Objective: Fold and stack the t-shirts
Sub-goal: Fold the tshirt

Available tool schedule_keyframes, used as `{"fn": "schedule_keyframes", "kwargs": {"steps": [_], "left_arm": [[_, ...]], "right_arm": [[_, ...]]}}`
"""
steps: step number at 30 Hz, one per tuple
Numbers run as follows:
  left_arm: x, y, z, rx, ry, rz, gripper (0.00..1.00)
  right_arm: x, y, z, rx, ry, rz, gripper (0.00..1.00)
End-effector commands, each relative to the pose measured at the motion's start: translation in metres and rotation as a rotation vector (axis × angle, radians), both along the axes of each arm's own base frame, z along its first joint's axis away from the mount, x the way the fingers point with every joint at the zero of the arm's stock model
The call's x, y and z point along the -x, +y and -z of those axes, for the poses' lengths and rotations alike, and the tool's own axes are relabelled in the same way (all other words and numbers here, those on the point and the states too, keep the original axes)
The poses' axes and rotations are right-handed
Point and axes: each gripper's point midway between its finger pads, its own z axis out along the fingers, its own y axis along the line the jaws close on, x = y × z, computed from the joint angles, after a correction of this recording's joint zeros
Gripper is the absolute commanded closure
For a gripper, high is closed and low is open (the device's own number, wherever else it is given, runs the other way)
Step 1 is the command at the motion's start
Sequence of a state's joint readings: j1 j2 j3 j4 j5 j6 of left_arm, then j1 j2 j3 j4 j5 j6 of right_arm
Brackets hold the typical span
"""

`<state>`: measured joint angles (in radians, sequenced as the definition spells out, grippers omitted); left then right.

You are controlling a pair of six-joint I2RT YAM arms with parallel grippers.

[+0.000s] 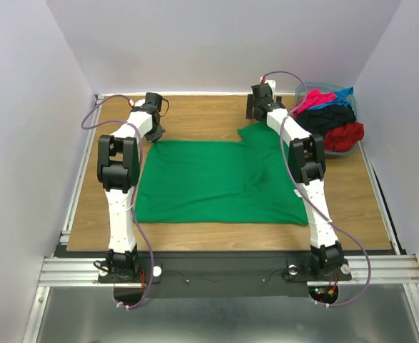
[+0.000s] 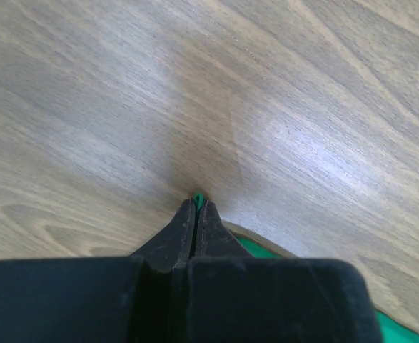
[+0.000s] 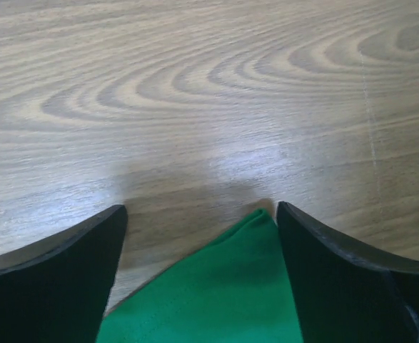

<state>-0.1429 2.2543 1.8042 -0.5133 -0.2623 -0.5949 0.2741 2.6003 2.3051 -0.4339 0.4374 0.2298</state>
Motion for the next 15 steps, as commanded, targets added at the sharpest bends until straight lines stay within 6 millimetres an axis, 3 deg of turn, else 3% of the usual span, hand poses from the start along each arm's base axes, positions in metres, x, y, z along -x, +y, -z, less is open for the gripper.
{"fn": "schedule_keyframes", "kwargs": {"steps": [1, 3, 4, 5, 9, 10, 12, 15], "left_arm": [[0.011, -0.006, -0.011, 0.006, -0.001, 0.028, 1.00], [0.013, -0.008, -0.012, 0.007, -0.006, 0.040, 1.00], [0.012, -0.009, -0.015, 0.007, -0.016, 0.044, 1.00], [0.012, -0.010, -0.020, 0.005, -0.028, 0.050, 1.00], [0.015, -0.011, -0.027, 0.005, -0.041, 0.047, 1.00], [0.015, -0.012, -0.032, 0.009, -0.052, 0.047, 1.00], [0.018, -0.013, -0.031, 0.017, -0.050, 0.048, 1.00], [0.021, -0.016, -0.034, 0.022, -0.057, 0.054, 1.00]], "right_arm": [[-0.011, 0.001, -0.009, 0.019, -0.037, -0.013, 0.12], [-0.007, -0.003, -0.001, 0.030, -0.021, 0.002, 0.17], [-0.004, -0.004, 0.000, 0.032, -0.015, 0.008, 0.30], [-0.002, -0.004, 0.001, 0.030, -0.007, 0.003, 0.37], [0.021, -0.006, 0.007, 0.007, 0.041, 0.020, 0.53], [0.023, -0.007, -0.005, 0.000, 0.025, 0.023, 0.54], [0.029, -0.008, -0.005, -0.006, 0.035, 0.033, 0.61], [0.030, -0.008, -0.014, -0.010, 0.021, 0.037, 0.83]]}}
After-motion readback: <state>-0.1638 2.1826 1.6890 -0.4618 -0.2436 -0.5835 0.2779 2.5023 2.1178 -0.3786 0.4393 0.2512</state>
